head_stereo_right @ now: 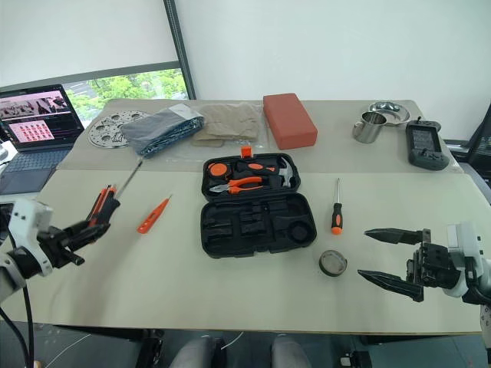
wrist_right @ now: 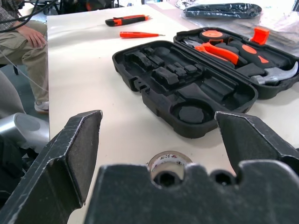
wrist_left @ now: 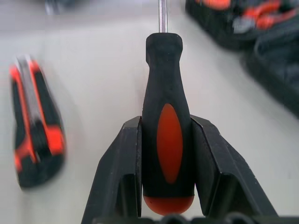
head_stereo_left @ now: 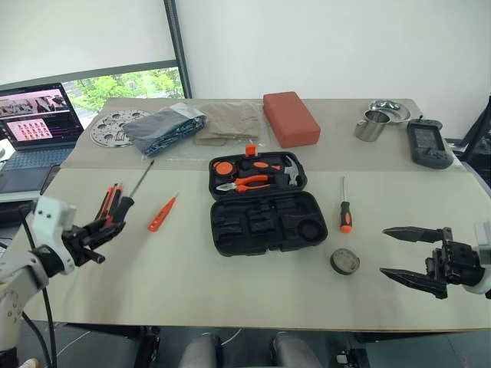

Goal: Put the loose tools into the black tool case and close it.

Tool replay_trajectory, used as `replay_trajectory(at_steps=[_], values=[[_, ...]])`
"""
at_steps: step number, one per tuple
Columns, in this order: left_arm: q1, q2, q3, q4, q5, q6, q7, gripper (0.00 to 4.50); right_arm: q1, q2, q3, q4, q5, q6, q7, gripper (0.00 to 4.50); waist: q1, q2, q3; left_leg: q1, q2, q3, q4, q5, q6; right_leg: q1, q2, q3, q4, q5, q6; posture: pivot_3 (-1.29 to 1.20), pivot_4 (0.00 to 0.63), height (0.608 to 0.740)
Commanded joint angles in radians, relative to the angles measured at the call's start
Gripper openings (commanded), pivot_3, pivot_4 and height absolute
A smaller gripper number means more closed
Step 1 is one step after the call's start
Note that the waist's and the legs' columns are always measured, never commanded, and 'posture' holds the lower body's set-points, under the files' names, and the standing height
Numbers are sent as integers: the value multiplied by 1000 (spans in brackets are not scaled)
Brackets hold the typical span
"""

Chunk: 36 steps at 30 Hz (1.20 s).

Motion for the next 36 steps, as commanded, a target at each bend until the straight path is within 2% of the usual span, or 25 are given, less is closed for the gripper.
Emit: replay_trajectory(at_steps=[1, 7, 10, 15, 21, 25, 29, 36], values=[[-103, 38, -85, -13, -10, -70, -88, 948, -22, -26, -39, -2, 11, -1, 3, 4500, 3, 0, 0, 0, 0, 0, 0, 0, 0, 0, 0, 0, 0, 0, 0, 0, 150, 740], [-379, 87, -455, 142, 193, -246, -279, 948, -36, -20, -51, 2, 15, 2, -19, 4500, 14, 1, -1, 0, -3, 4, 1, 0, 0, 1, 1, 0, 0, 0, 0, 0, 150, 740], [-533, 55, -606, 273, 313, -377, -348, 948, -33, -4, -78, -5, 30, 7, -53, 4500, 18, 2, -1, -1, -5, 6, 2, 0, 0, 0, 3, 0, 0, 0, 0, 0, 150, 740], [-726, -58, -768, 444, 444, -502, -388, 948, -6, 27, -139, -22, 54, 10, -112, 4500, 25, 2, -1, -4, -7, 6, 2, 0, 0, -1, 3, 1, -1, 0, 1, 0, 150, 740], [-816, -189, -851, 509, 499, -523, -400, 948, 43, 56, -191, -70, 63, 12, -169, 4500, 26, 3, -1, -9, -9, 3, 4, 0, 2, -2, 4, 3, -1, -1, 2, 0, 150, 740], [-856, -249, -918, 594, 597, -557, -365, 948, 87, 73, -211, -115, 64, 10, -197, 4500, 28, 2, -1, -11, -10, 0, 7, 0, 2, -1, 4, 2, -1, -1, 3, 0, 150, 740], [-879, -256, -946, 633, 664, -523, -345, 948, 107, 76, -219, -139, 66, 10, -213, 4500, 18, 3, -1, -13, -11, -2, 8, 0, 2, -1, 5, 4, 0, -1, 4, 0, 150, 740], [-875, -286, -939, 634, 697, -473, -311, 948, 123, 82, -227, -157, 69, 7, -234, 4500, 23, 4, -2, -12, -11, -5, 9, 0, 2, 0, 5, 3, 1, -2, 4, 0, 150, 740]])
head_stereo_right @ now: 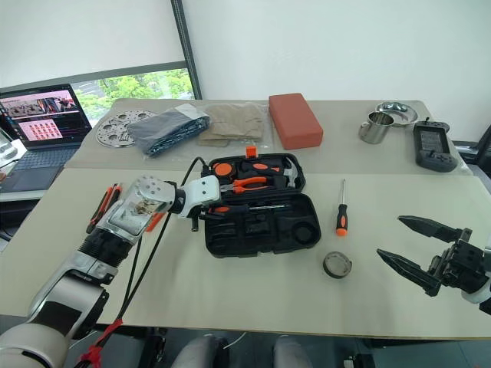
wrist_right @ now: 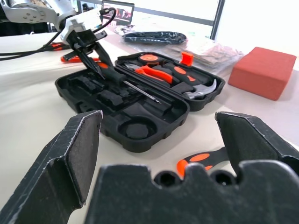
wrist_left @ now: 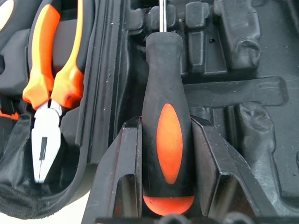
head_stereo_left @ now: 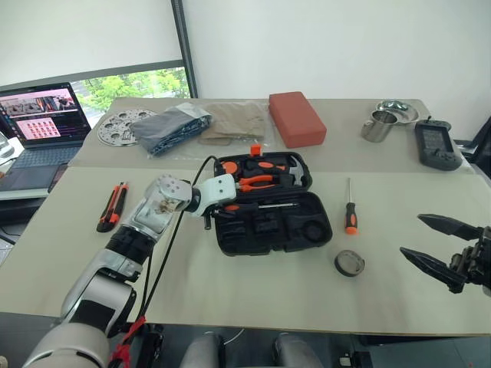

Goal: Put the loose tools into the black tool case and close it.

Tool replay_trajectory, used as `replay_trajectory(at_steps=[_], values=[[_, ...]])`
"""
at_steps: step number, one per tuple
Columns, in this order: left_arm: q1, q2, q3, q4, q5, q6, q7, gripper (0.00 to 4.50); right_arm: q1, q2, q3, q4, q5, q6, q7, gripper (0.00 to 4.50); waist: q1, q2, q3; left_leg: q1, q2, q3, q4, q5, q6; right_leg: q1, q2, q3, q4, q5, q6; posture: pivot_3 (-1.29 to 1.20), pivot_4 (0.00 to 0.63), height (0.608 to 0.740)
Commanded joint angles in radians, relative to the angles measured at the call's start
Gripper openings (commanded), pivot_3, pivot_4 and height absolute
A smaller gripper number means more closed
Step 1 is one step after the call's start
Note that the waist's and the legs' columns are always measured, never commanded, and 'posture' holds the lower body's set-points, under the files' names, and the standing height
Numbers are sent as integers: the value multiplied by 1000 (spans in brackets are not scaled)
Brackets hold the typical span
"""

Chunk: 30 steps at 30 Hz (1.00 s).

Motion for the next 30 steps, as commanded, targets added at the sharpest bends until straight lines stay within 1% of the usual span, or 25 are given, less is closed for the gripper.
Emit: replay_trajectory(at_steps=[1, 6, 15, 17, 18, 19, 20, 21, 22, 23, 28, 30], values=[[-22, -8, 18, -16, 20, 27, 29, 948, 3, 3, -34, -33, 20, -4, -9, 4500, 2, 0, 0, 0, 0, -1, 0, 0, 0, 0, 0, 0, 0, 0, 0, 0, 150, 740], [-11, -9, 19, -33, 38, 73, 53, 948, 4, -2, -37, -36, 22, -1, -14, 4500, 2, 0, 0, 0, 0, -2, 1, 0, 0, 0, 0, 0, 0, 0, 0, 0, 150, 740], [11, -12, 14, -75, 39, 98, 45, 948, -4, -15, -39, -27, 21, 2, -11, 4500, 2, 1, 0, 0, -1, -3, 1, 0, 0, 0, 0, 0, 0, 0, 0, 0, 150, 740], [9, -13, 19, -80, 37, 97, 50, 1955, -4, -16, -39, -24, 19, 1, -8, 4500, 2, 1, -1, 0, -1, -3, 1, 0, 0, 0, 0, -1, 0, 0, 0, 0, 150, 740], [6, -12, 23, -81, 39, 93, 59, 2196, -4, -17, -39, -23, 19, 1, -7, 4500, 2, 1, -1, 0, 0, -3, 1, 0, 0, 0, 0, -1, 0, 0, 0, 0, 150, 740], [3, -10, 26, -80, 43, 86, 68, 2665, -5, -17, -39, -22, 18, 0, -7, 4500, 2, 1, -1, 0, -1, -3, 1, 0, 0, 0, 0, -1, 0, 0, 0, 0, 150, 740], [-3, -6, 27, -79, 53, 71, 81, 2937, -5, -18, -39, -21, 17, 0, -6, 4500, 3, 1, -1, 0, -1, -3, 1, 0, 0, 0, 0, -1, 0, 0, 0, 0, 150, 740], [-9, -1, 28, -79, 61, 59, 93, 3395, -5, -18, -39, -20, 16, -1, -5, 4500, 3, 1, -1, 0, -1, -3, 1, 0, 0, 0, 0, -1, 0, 0, 0, 0, 150, 740], [-13, 2, 29, -79, 67, 52, 99, 3675, -5, -18, -40, -19, 16, -2, -5, 4500, 3, 1, -1, 0, -1, -3, 1, 0, 0, 0, 0, -1, 0, 0, 0, 0, 150, 740], [-18, 5, 36, -90, 63, 56, 98, 4106, -5, -19, -40, -19, 15, -2, -4, 4500, 3, 1, -1, 0, -1, -4, 2, 0, 0, 0, 0, -1, 1, 0, 0, 0, 150, 740], [-73, 20, 101, -204, 2, 141, 61, 4106, -1, -20, -43, -19, 12, -5, -2, 4500, 3, 1, -1, -1, -1, -5, 3, 0, 0, 1, 0, -2, 1, 0, 0, 0, 150, 740], [-99, 13, 126, -225, -26, 161, 57, 4106, 0, -20, -45, -19, 12, -5, -1, 4500, 4, 1, -1, -2, -1, -5, 5, 0, 0, 1, 0, -2, 1, 0, 0, 0, 150, 740]])
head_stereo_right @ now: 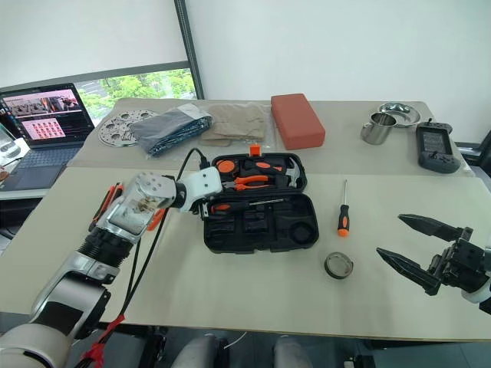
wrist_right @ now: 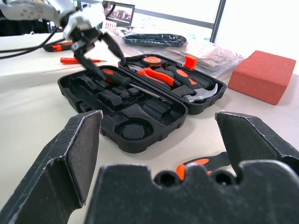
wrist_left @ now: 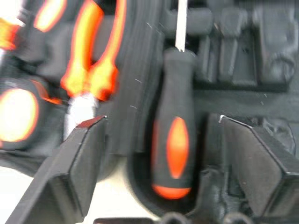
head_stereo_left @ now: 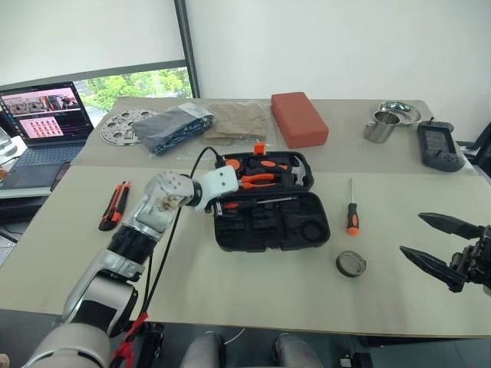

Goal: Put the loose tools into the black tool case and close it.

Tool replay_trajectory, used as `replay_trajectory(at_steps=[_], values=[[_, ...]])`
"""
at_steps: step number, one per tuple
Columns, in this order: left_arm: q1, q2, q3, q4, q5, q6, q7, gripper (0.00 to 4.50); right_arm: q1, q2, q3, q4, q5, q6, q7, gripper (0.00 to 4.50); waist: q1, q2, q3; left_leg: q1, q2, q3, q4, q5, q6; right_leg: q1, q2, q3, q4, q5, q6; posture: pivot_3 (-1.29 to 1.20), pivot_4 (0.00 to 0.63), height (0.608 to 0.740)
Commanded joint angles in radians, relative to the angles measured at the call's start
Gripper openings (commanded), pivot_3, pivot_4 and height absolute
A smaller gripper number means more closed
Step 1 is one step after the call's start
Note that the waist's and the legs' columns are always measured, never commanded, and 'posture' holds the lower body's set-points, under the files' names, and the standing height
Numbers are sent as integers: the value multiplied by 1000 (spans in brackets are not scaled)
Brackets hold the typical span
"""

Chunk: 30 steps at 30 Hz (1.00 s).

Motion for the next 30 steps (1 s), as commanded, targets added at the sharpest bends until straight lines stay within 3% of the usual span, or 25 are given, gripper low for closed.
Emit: replay_trajectory(at_steps=[1, 3, 6, 15, 30], values=[[-74, -8, 80, -77, -70, 38, -6, 4106, -2, -21, -42, -15, 12, -5, 5, 4500, 2, 1, 0, -1, 0, 0, 1, 0, 0, 0, 0, 0, 0, 0, 0, 0, 150, 740], [-85, -69, 131, -53, -135, 47, 26, 4106, -3, -21, -41, -13, 12, -6, 6, 4500, 2, 3, -2, -1, 0, -1, 2, 0, 1, 0, 0, 0, 0, 0, 1, 0, 150, 740], [-77, -153, 190, 37, -195, -7, 58, 3334, -7, -19, -37, -11, 10, -8, 6, 4500, 5, 5, -3, -1, -1, -1, 4, -1, 1, 2, 0, 0, 0, -1, 2, 0, 150, 740], [-6, -229, 192, 320, -217, -222, 13, 15, 2, -18, -44, -15, 11, -9, 8, 4500, -6, 5, -3, -1, -1, -3, 4, -1, 1, 1, 1, 1, 2, -1, 2, 0, 150, 740], [-53, -245, 69, 683, -17, -414, 52, 15, 10, -24, -55, -5, 6, -13, 16, 4500, 2, 5, -3, -1, -3, -3, 5, -1, 1, 3, 1, 1, 1, -1, 2, 0, 150, 740]])
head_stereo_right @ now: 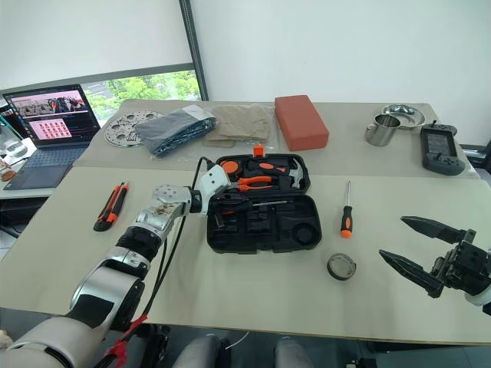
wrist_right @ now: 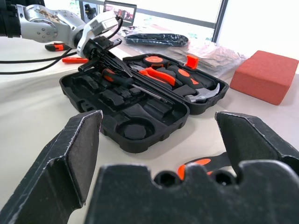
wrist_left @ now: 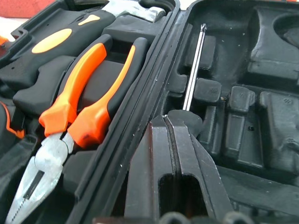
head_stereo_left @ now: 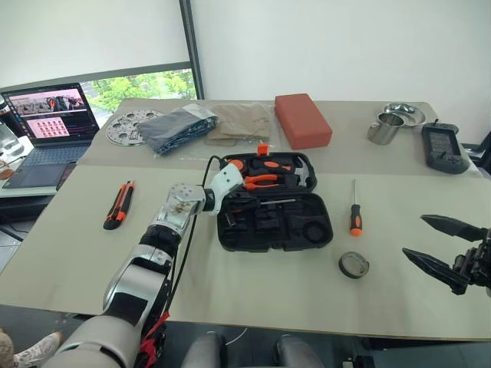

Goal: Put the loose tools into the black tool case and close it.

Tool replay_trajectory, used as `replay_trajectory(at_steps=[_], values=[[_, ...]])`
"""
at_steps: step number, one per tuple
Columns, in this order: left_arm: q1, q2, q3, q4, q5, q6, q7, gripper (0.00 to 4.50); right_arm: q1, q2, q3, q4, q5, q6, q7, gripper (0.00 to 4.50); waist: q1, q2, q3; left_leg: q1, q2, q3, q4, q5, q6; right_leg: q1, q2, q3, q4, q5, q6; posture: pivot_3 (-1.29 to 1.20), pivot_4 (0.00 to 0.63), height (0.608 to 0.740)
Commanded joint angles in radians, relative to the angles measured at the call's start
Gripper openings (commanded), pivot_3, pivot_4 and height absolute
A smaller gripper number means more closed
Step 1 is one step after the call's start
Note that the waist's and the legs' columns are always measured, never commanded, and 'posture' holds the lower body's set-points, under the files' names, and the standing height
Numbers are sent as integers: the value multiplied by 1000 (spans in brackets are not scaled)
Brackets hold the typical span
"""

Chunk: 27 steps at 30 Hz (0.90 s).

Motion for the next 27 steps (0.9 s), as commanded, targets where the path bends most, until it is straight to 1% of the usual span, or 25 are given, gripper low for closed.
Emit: replay_trajectory(at_steps=[1, 6, 12, 14, 16, 19, 23, 24, 25, 27], values=[[-2, 4, -52, 78, 79, -43, 18, 15, -5, -22, -41, -6, 6, -14, 8, 4500, 0, 0, 0, 0, 0, 0, 0, 0, 0, 0, 0, 0, 0, 0, 0, 0, 150, 740], [0, 8, -81, 110, 128, -92, 30, 15, -7, -25, -41, 1, 4, -15, 13, 4500, -2, 1, -2, 2, 0, 0, 0, 0, 0, 2, 0, 0, 1, 0, 0, 0, 150, 740], [-4, 19, -81, 115, 152, -110, 51, 15, -8, -28, -44, 10, 4, -16, 21, 4500, -2, 1, -2, 3, 0, 0, 1, 0, 0, 3, 0, 0, 1, -1, 2, 0, 150, 740], [-10, 17, -54, 105, 129, -107, 59, 15, -11, -28, -41, 9, 3, -16, 20, 4500, -2, 1, -2, 3, 0, 0, 1, 0, 0, 3, 0, 0, 2, -2, 3, 0, 150, 740], [-18, 12, -3, 73, 75, -75, 58, 15, -16, -28, -35, 7, 0, -15, 14, 4500, -3, 1, -2, 3, 0, 0, 1, 0, 0, 3, 0, 0, 2, -2, 3, 0, 150, 740], [-15, 22, 92, -46, -41, -4, 20, 15, -27, -31, -18, 5, -26, 8, -35, 4500, -8, 1, -2, 2, 0, 0, 1, 0, 0, 1, 0, 1, 3, -3, 5, 0, 150, 740], [25, 66, 183, -288, -192, 146, -56, 15, -72, -25, 41, 7, -145, 30, -207, 4500, -13, 0, -1, 0, 0, -1, 1, 0, 0, -4, 1, 1, 7, -2, 3, 0, 150, 740], [39, 81, 198, -355, -229, 197, -74, 15, -86, -29, 65, 3, -159, 73, -249, 4500, -15, 0, -1, 0, 1, -1, 1, 0, 0, -4, 1, 1, 8, -1, 1, 0, 150, 740], [55, 104, 212, -433, -273, 257, -100, 260, -107, -25, 95, -6, -177, 107, -293, 4500, -14, 0, -1, 0, 1, -2, 1, 0, 0, -4, 1, 1, 8, -1, 1, 0, 150, 740], [88, 160, 245, -609, -386, 416, -148, 748, -180, 37, 163, -59, -165, 207, -435, 4500, -21, 1, -2, 0, 1, -2, 1, 0, 0, -4, 1, 1, 8, -1, 1, 0, 150, 740]])
